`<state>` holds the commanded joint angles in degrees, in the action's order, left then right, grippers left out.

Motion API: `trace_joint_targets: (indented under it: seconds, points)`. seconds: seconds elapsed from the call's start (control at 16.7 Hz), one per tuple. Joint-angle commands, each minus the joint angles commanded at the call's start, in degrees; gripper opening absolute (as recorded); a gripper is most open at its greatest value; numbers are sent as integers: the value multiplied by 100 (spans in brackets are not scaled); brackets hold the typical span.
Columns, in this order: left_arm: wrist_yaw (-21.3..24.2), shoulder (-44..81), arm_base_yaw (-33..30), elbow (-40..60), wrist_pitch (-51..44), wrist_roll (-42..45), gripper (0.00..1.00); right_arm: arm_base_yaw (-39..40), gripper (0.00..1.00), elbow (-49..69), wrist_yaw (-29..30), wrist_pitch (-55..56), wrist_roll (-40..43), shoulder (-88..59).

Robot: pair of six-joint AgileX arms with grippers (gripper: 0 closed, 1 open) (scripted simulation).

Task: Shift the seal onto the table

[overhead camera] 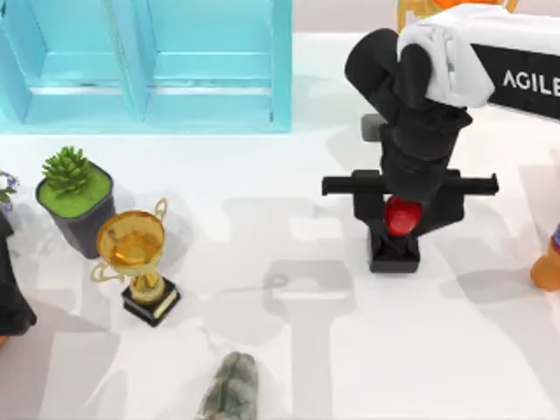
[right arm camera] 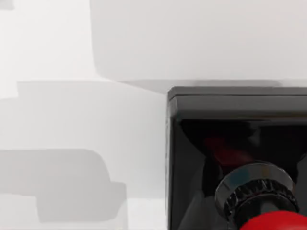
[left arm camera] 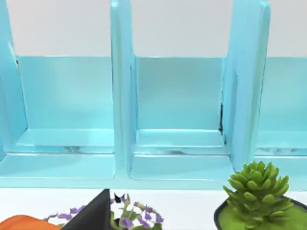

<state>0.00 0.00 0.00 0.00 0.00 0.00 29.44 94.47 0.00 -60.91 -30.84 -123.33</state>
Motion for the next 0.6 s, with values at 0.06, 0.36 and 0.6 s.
trace_joint_targets:
  seconds: [0.06,0.36,0.6]
  points:
    - [0,0,0,0,0,0,100,0,38,0,0,0,0,0]
    - [0,0,0,0,0,0,100,0,75,0,0,0,0,0]
    - [0,0,0,0,0,0,100,0,100,0,0,0,0,0]
